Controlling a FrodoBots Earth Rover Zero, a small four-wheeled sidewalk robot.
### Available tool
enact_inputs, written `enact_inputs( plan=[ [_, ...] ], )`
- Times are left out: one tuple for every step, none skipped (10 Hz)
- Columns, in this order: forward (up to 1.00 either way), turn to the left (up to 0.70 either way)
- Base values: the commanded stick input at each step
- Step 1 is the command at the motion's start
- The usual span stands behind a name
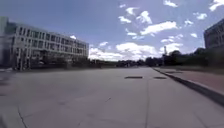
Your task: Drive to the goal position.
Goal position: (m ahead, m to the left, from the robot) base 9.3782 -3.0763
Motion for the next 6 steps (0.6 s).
enact_inputs(
  plan=[
    [0.7, 0.35],
    [0.7, 0.35],
    [0.7, 0.35],
    [0.7, 0.02],
    [0.7, 0.0],
    [0.7, 0.0]
  ],
)
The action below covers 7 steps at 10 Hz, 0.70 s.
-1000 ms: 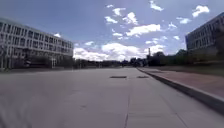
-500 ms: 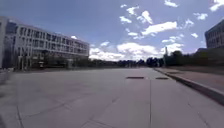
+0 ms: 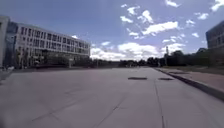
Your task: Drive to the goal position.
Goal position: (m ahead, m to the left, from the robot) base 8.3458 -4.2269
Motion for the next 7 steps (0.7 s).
enact_inputs(
  plan=[
    [0.7, 0.02],
    [0.7, 0.08],
    [0.7, 0.05],
    [0.7, 0.03],
    [0.7, 0.01],
    [0.7, 0.01],
    [0.7, 0.03]
  ],
)
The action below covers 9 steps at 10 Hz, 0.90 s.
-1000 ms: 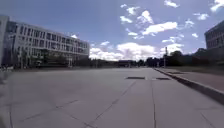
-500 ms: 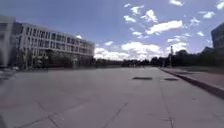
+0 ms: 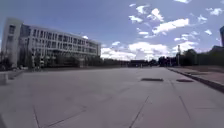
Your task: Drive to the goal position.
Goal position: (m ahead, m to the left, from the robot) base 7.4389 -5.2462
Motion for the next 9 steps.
enact_inputs(
  plan=[
    [0.7, 0.04],
    [0.7, 0.04],
    [0.7, 0.09],
    [0.7, 0.09],
    [0.7, 0.0],
    [0.7, 0.03],
    [0.7, 0.01],
    [0.7, 0.06],
    [0.7, 0.07]
  ],
)
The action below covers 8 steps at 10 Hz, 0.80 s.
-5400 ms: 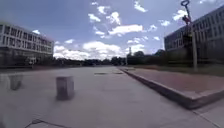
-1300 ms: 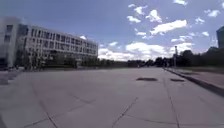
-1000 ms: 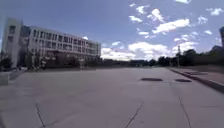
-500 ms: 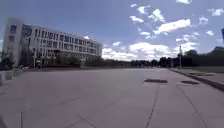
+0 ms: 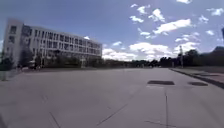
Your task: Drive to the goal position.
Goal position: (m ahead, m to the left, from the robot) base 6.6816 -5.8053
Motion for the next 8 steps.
enact_inputs(
  plan=[
    [0.7, 0.01],
    [0.7, 0.0],
    [0.7, 0.0],
    [0.7, 0.0],
    [0.7, 0.0],
    [0.7, 0.0],
    [0.7, 0.0],
    [0.7, 0.0]
  ],
)
